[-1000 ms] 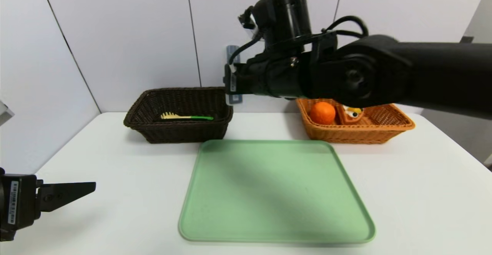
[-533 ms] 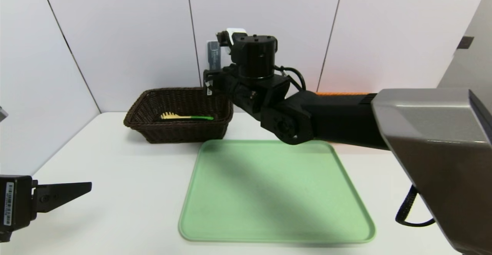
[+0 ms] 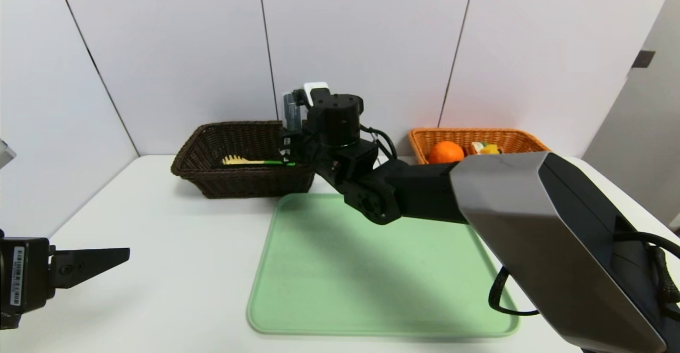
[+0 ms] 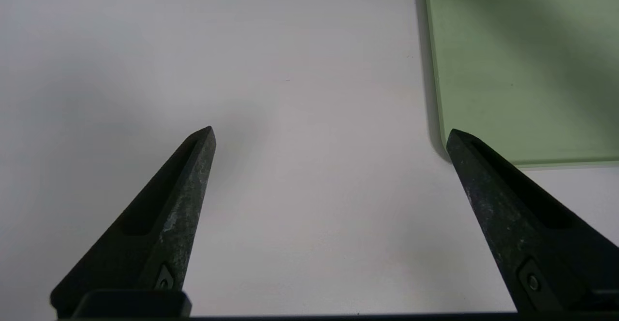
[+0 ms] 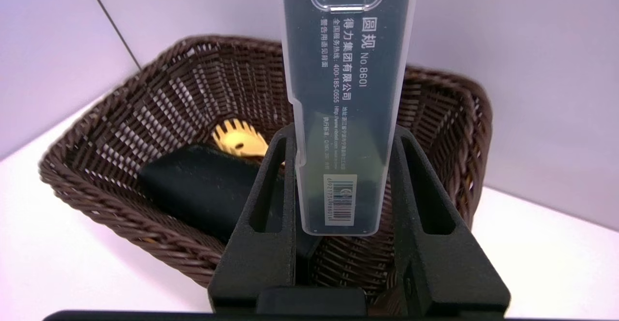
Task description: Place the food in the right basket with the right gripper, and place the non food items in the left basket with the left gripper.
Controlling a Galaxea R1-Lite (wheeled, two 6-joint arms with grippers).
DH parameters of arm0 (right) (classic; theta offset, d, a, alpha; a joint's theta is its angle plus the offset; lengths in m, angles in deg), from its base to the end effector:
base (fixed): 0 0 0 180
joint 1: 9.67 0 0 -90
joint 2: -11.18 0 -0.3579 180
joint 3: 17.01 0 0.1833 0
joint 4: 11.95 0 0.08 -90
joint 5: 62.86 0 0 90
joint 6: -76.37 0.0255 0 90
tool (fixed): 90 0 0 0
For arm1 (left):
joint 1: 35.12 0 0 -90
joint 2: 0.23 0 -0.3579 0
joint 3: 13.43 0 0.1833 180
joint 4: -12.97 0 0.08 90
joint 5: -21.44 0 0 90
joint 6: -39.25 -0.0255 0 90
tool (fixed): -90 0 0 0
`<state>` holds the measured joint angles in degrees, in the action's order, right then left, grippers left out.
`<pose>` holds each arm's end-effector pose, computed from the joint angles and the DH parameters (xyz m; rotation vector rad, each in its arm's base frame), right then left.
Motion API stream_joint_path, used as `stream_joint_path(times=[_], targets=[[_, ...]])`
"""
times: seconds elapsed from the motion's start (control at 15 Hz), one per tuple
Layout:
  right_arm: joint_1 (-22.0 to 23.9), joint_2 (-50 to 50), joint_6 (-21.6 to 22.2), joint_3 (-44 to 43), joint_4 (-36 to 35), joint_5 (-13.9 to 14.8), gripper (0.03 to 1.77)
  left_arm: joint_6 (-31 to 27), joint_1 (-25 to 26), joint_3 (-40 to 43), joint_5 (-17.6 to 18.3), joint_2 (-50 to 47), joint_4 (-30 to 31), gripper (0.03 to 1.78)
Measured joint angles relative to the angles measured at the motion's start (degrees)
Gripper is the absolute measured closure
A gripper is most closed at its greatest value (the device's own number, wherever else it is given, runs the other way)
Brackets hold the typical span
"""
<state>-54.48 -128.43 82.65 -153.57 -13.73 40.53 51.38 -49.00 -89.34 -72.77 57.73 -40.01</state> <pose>0.4017 0.3908 0.2198 0.0959 0.0496 0.5467 0.0692 -0.0152 0.2994 -0.1085 0.6184 -0.0987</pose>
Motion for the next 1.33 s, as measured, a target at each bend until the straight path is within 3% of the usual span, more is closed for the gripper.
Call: stream_joint_path(times=[0.13,0.4,0.73,0.87,1.0,1.13,1.33], targets=[[-0.09,-0.77,-0.09,-0.02,-1.77,-0.32,0.9,0.0,0.0,-0.06,0.02,0.61,0.44,0.12],[-0.15,-1.51,-0.48,0.0,-1.77,-0.37,0.58,0.0,0.0,-0.12,0.05,1.6,1.05,0.12],[-0.06,4.9,-3.17,0.04,0.3,0.13,0.35,0.73,0.11,-4.25,-0.61,2.89,3.06,0.12],[0.02,10.95,-4.61,0.15,3.75,1.1,0.29,1.48,0.13,-7.39,-3.25,3.61,4.19,0.12],[0.66,18.69,-5.21,0.35,12.61,2.28,0.24,1.21,0.17,-8.68,-5.35,3.83,4.28,0.12],[2.97,27.2,-5.27,0.89,28.86,3.77,0.21,0.35,0.13,-8.94,-5.77,3.15,4.27,0.12],[12.11,40.94,-4.88,7.39,54.1,5.58,0.17,-1.37,0.13,-10.68,-9.0,2.5,5.51,0.12]])
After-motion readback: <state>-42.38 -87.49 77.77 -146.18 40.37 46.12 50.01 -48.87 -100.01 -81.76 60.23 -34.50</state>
